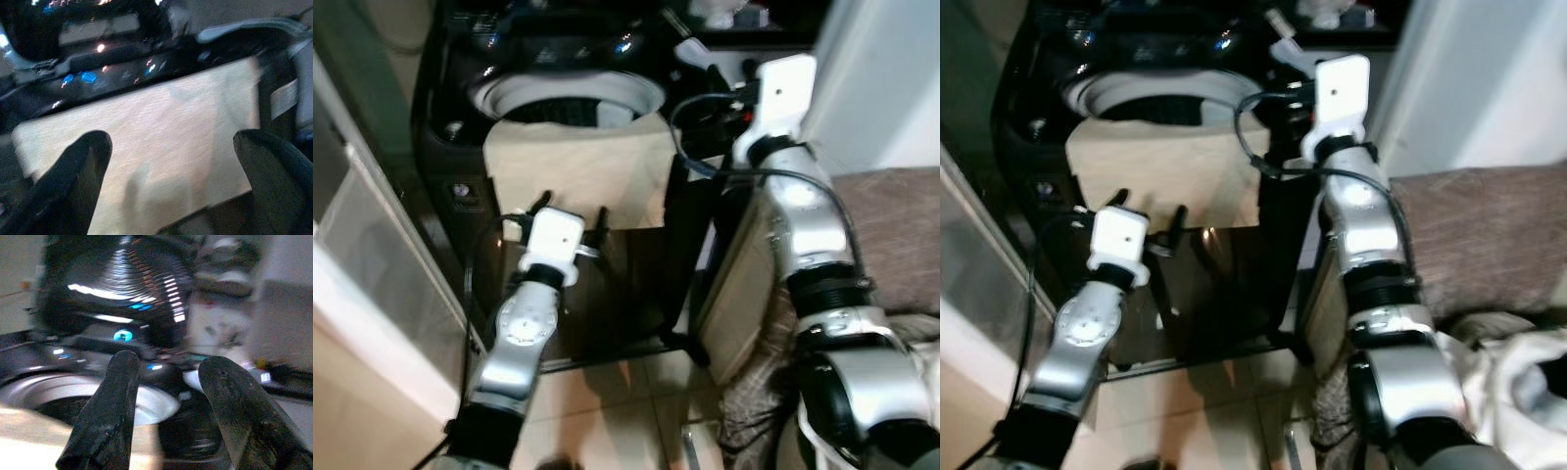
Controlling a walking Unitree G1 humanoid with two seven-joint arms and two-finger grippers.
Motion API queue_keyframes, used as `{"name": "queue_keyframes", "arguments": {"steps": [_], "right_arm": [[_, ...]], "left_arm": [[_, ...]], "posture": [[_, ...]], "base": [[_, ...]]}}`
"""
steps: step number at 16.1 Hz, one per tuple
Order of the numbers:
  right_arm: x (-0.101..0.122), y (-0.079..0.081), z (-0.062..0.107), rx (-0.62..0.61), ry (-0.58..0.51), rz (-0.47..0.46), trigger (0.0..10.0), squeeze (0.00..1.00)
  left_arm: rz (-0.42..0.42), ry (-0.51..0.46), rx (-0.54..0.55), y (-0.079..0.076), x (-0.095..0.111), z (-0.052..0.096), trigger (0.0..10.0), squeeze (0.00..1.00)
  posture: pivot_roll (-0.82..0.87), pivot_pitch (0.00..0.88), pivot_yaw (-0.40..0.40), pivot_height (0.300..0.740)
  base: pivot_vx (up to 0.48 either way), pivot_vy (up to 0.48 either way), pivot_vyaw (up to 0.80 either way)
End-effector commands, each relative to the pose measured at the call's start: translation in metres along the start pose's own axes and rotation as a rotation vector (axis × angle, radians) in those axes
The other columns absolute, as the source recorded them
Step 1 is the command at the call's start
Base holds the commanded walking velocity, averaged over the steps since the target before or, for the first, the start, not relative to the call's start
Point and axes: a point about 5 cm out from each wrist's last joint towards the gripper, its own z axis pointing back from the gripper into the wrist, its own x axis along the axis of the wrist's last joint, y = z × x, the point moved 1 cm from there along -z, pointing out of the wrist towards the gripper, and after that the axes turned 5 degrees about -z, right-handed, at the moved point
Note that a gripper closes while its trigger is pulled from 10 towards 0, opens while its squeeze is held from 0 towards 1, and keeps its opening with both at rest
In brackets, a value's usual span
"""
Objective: Clothes washing
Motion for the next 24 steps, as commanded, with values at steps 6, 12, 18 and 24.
{"name": "queue_keyframes", "arguments": {"steps": [6,12,18,24], "right_arm": [[-0.017,-0.008,0.01,-0.07,0.087,-0.044,10.0,0.0],[-0.013,-0.015,0.016,-0.108,0.059,-0.031,10.0,0.0],[-0.011,-0.036,0.02,-0.213,0.056,-0.004,10.0,0.0],[-0.016,-0.066,0.029,-0.403,0.107,-0.039,10.0,0.0]], "left_arm": [[0.004,0.029,0.029,0.002,-0.002,-0.003,10.0,0.0],[0.018,0.038,0.003,-0.001,-0.003,-0.002,10.0,0.0],[0.029,0.04,-0.027,-0.004,-0.004,-0.002,10.0,0.0],[0.032,0.041,-0.043,-0.006,-0.005,-0.001,10.0,0.0]], "posture": [[0.03,0.01,-0.004,0.74],[0.03,0.012,-0.004,0.732],[0.02,0.014,-0.001,0.732],[0.02,0.013,-0.001,0.732]], "base": [[-0.102,-0.045,0.0],[0.0,0.0,-0.62],[0.0,0.0,-0.73],[0.0,0.0,-0.73]]}}
